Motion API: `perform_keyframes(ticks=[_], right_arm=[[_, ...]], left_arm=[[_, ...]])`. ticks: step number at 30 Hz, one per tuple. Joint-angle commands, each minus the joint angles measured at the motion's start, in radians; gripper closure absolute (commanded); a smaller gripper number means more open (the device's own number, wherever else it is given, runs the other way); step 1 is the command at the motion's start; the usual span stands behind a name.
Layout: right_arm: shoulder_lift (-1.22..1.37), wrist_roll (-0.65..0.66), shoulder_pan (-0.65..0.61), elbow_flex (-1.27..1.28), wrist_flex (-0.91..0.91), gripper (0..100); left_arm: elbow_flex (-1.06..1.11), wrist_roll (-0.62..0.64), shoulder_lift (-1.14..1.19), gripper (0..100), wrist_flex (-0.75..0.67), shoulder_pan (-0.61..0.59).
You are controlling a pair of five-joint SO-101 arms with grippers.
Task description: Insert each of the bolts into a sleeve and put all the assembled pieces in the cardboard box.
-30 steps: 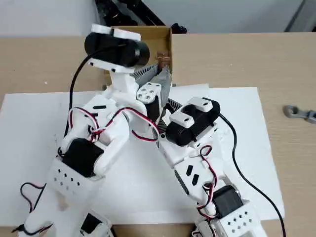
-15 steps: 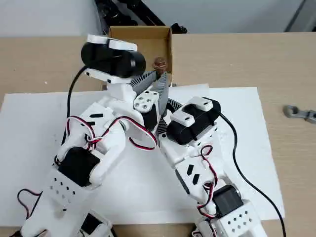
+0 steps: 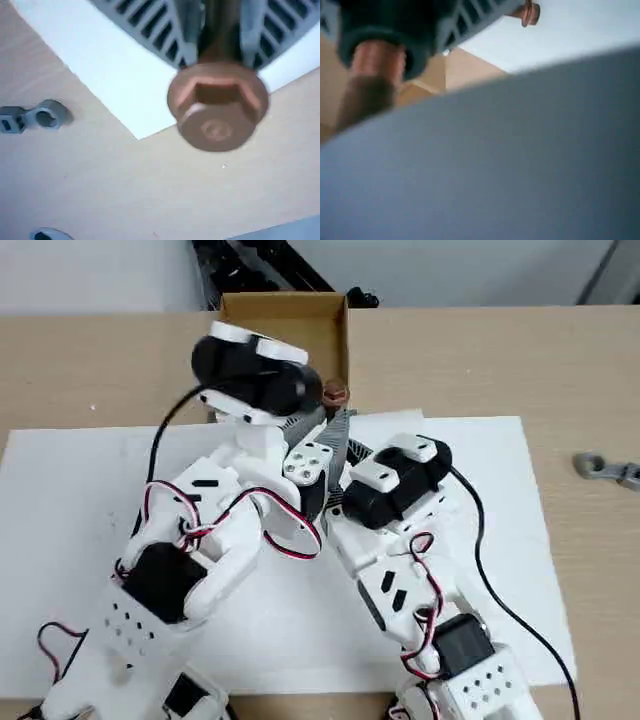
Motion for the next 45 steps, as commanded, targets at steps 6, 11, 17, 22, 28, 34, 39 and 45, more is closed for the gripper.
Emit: perform_keyframes(ticks=[6, 11, 17, 22, 28, 34, 39, 45], right_arm=[[-0.012, -0.005, -0.012, -0.029, -0.018, 99.5], [0.039, -0.006, -0.028, -0.049, -0.018, 99.5], [0.209, -0.060, -0.024, -0.210, -0.018, 99.5], [0.386, -0.071, -0.021, -0.368, -0.018, 99.5], [0.559, -0.071, -0.021, -0.523, -0.018, 99.5], [0.684, -0.071, 0.015, -0.652, -0.025, 99.5], [0.846, -0.072, 0.107, -0.779, -0.018, 99.5], [1.073, -0.074, 0.148, -0.936, -0.028, 99.5]], left_arm=[[-0.025, -0.035, 0.002, 89, 0.098, 0.021], [-0.036, -0.037, 0.002, 86, 0.132, 0.018], [-0.058, -0.060, 0.002, 84, 0.180, -0.031], [-0.124, -0.086, 0.002, 84, 0.255, -0.087], [-0.165, -0.086, -0.008, 84, 0.302, -0.157], [-0.166, -0.086, -0.009, 84, 0.302, -0.258], [-0.185, -0.087, -0.055, 84, 0.311, -0.321], [-0.137, -0.086, -0.074, 87, 0.313, -0.402]])
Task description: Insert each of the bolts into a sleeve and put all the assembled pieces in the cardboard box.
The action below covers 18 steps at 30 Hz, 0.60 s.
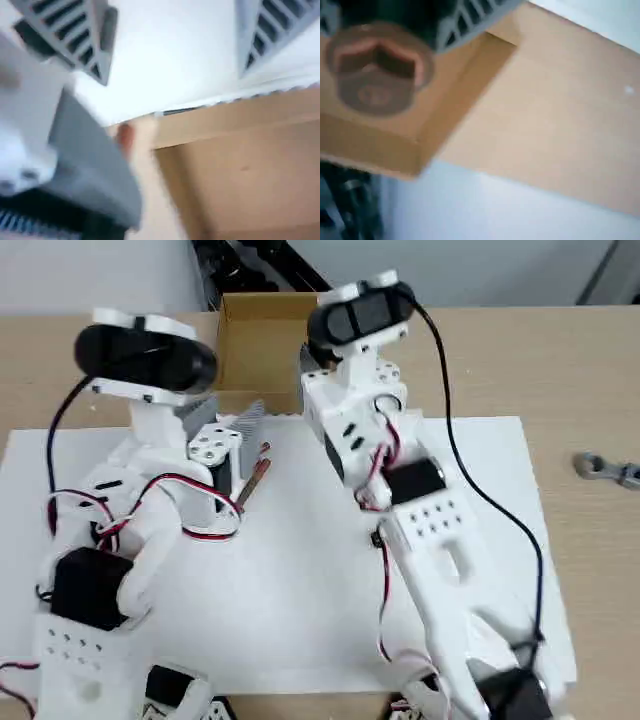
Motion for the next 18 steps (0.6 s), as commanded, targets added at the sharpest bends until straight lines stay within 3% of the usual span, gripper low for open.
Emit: perform_keyframes(ticks=[1, 6, 9, 12, 18], right_arm=[[0.097, -0.012, 0.024, -0.149, -0.028, 99.5], [0.312, -0.017, 0.039, -0.302, -0.028, 99.5], [0.473, -0.063, 0.051, -0.431, -0.030, 99.5], [0.628, -0.091, 0.071, -0.580, -0.030, 99.5], [0.883, -0.092, 0.084, -0.873, -0.027, 99.5]], left_arm=[[0.001, -0.005, -0.018, 87, 0.002, -0.048], [0.002, -0.048, -0.011, 88, 0.035, -0.163], [0.053, -0.061, -0.017, 95, 0.044, -0.222], [0.122, -0.086, -0.018, 99, 0.048, -0.253], [0.229, -0.118, -0.017, 99, 0.040, -0.258]])
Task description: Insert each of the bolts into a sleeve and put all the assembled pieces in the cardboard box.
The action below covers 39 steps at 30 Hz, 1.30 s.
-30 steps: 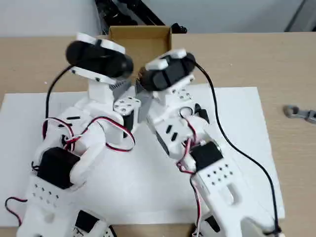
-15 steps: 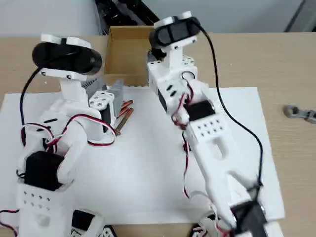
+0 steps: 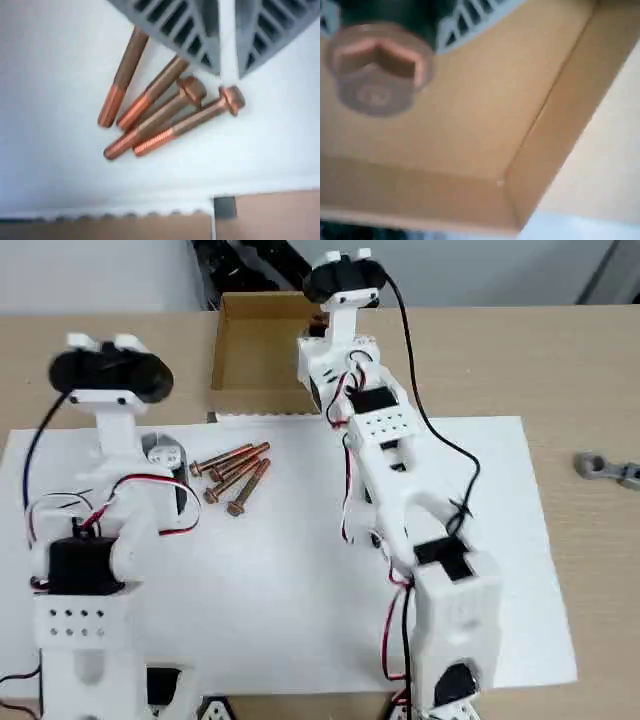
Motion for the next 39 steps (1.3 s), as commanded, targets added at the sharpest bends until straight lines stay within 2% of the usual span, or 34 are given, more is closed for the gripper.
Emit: perform_keyframes(ticks=[1, 9, 16, 19, 25, 28, 31, 35, 39], right_arm=[[0.087, -0.012, 0.010, -0.221, -0.027, 99.5], [0.295, -0.011, 0.013, -0.376, 0.031, 98.7], [0.306, -0.017, 0.015, -0.381, 0.122, 80.9], [0.282, -0.018, 0.012, -0.381, 0.150, 78.6], [0.231, -0.018, 0.015, -0.381, 0.205, 78.6], [0.185, -0.018, 0.016, -0.381, 0.274, 78.9], [0.127, -0.017, 0.016, -0.381, 0.371, 84.8], [0.048, -0.017, 0.016, -0.381, 0.495, 99.4], [-0.030, -0.017, 0.012, -0.377, 0.641, 98.6]], left_arm=[[0.027, -0.006, -0.017, 99, -0.005, -0.006], [0.058, -0.009, -0.011, 99, 0.003, -0.008], [0.104, -0.026, -0.011, 99, 0.003, -0.009], [0.124, -0.058, -0.011, 99, 0.008, -0.009], [0.182, -0.071, -0.011, 99, 0.040, -0.015], [0.176, -0.084, -0.009, 97, 0.052, -0.077], [0.173, -0.124, -0.009, 91, 0.063, -0.129], [0.174, -0.222, -0.008, 89, 0.058, -0.153], [0.173, -0.261, -0.006, 89, 0.058, -0.149]])
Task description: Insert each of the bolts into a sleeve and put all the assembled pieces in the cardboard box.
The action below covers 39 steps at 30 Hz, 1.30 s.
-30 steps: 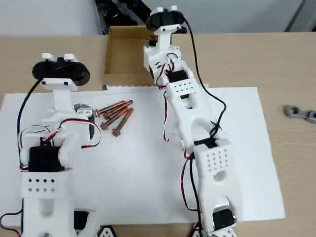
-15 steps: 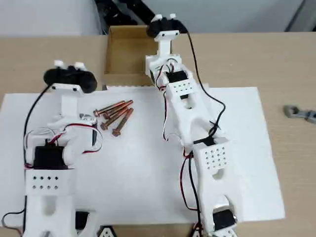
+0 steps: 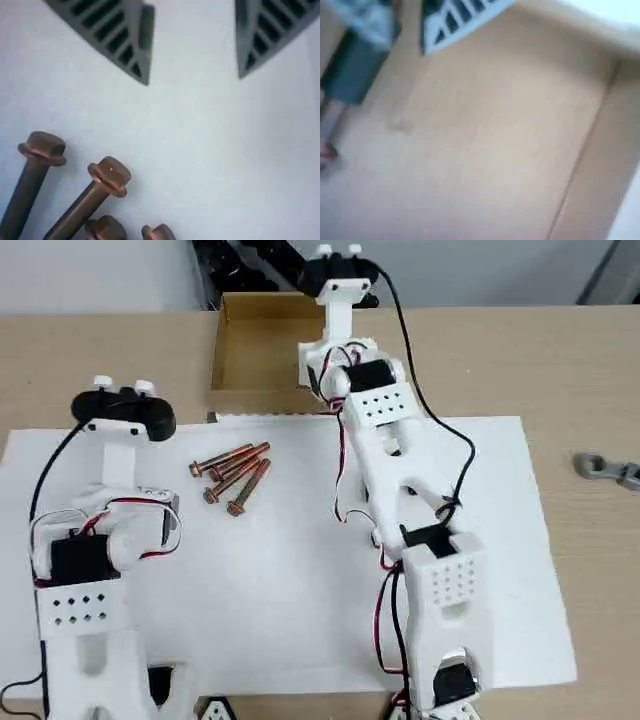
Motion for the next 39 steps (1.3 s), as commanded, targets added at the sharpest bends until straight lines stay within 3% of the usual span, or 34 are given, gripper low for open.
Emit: perform_keyframes(ticks=[1, 8, 18, 26, 39], right_arm=[[-0.137, -0.014, 0.008, -0.046, 0.133, 98.6], [-0.338, -0.014, 0.012, -0.046, 0.466, 98.6], [-0.538, -0.014, 0.016, -0.041, 0.737, 98.6], [-0.650, 0.063, 0.096, 0.043, 0.757, 98.8], [-1.113, 0.035, 0.125, 0.660, 0.736, 98.7]], left_arm=[[-0.016, -0.032, 0.002, 89, -0.002, -0.003], [-0.148, -0.034, 0.241, 89, 0.011, 0.041], [-0.613, -0.035, 0.755, 89, 0.199, 0.161], [-0.869, -0.034, 1.039, 89, 0.330, 0.170], [-0.889, -0.038, 1.065, 86, 0.359, 0.281]])
